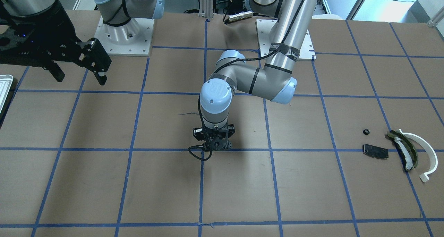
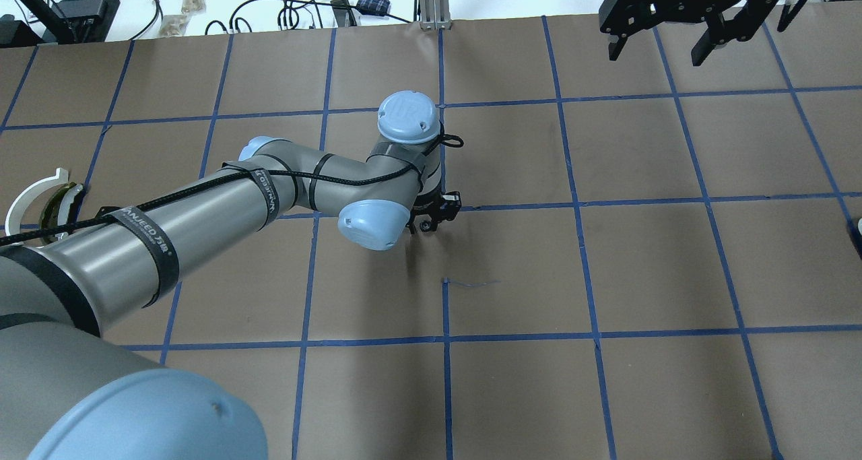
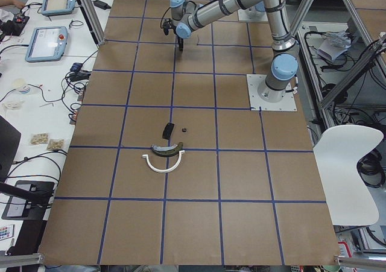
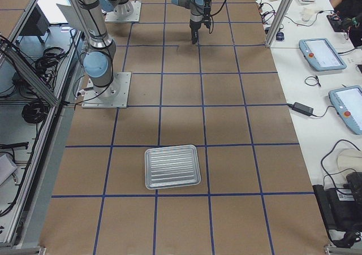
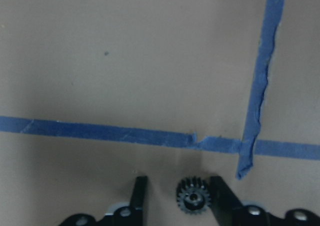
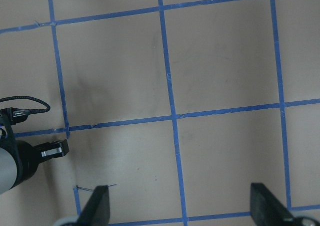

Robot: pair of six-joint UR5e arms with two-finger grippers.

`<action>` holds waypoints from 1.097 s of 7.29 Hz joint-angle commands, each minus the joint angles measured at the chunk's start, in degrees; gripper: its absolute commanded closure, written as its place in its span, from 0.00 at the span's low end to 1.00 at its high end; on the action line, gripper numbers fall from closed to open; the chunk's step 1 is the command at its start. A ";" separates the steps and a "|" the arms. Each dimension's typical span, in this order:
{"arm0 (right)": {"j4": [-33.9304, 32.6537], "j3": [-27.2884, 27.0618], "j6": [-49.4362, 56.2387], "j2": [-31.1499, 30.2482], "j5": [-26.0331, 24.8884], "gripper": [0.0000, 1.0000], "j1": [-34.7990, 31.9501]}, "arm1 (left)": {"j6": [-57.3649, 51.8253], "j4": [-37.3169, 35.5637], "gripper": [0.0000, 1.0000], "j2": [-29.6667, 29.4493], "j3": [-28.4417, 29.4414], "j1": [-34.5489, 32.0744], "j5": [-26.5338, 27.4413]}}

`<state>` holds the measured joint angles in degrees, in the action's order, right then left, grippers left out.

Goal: Place bearing gear from tray to pile

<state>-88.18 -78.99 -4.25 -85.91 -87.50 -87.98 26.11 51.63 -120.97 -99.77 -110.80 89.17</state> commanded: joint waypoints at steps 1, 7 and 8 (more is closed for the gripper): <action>-0.15 -0.03 0.12 0.04 -0.22 0.00 0.00 | -4.97 0.40 1.00 2.74 -0.07 1.89 0.13; 10.13 0.85 -0.50 0.13 -3.29 0.00 0.00 | -42.72 4.11 1.00 17.87 -13.74 37.42 7.32; 9.78 0.33 0.46 -0.14 -3.03 0.00 0.00 | -51.07 1.48 1.00 19.44 -16.48 45.24 7.34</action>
<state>-78.14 -78.26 -4.54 -85.81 -90.52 -87.98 -14.56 55.54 -103.48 -112.34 -75.55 95.40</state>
